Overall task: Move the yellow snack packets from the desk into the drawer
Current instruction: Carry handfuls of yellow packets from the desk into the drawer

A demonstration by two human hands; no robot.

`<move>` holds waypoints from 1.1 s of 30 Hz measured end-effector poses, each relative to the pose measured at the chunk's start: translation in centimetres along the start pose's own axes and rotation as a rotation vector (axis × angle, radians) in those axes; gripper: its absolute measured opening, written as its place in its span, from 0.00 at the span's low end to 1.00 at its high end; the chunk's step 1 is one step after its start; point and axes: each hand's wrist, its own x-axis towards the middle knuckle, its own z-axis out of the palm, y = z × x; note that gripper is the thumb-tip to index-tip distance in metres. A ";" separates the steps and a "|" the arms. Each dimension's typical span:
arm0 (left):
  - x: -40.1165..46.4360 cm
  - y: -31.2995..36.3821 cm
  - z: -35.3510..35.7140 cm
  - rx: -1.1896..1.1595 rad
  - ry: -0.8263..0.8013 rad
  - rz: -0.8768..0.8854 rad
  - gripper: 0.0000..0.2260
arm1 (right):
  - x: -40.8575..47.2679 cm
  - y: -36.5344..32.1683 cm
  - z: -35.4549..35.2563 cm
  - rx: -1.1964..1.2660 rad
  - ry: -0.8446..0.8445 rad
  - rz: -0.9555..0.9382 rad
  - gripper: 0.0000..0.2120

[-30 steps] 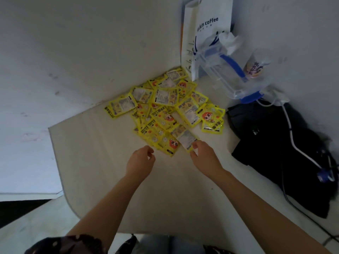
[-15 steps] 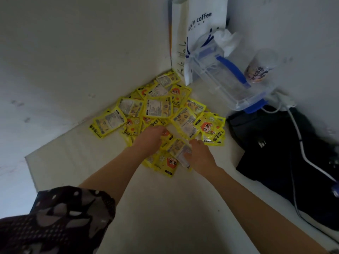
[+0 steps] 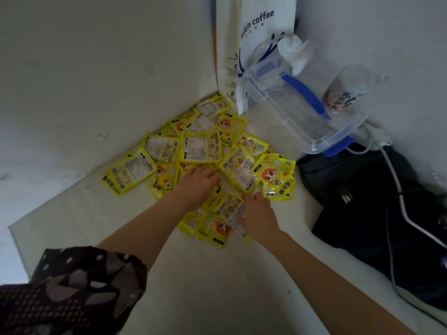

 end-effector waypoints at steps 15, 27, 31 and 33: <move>-5.7 -4.5 -0.1 -0.429 0.178 -0.275 0.15 | -1.4 1.3 -2.4 0.328 0.036 -0.016 0.10; -7.6 -12.5 -1.1 -0.526 0.324 -0.701 0.11 | 3.5 4.5 -6.6 0.104 0.285 0.068 0.14; -7.1 -13.9 -1.0 -0.519 0.324 -0.751 0.11 | 4.5 4.6 -6.5 0.059 0.295 0.077 0.16; -6.6 -14.6 -0.8 -0.514 0.308 -0.762 0.12 | 5.0 4.5 -6.4 0.042 0.280 0.054 0.17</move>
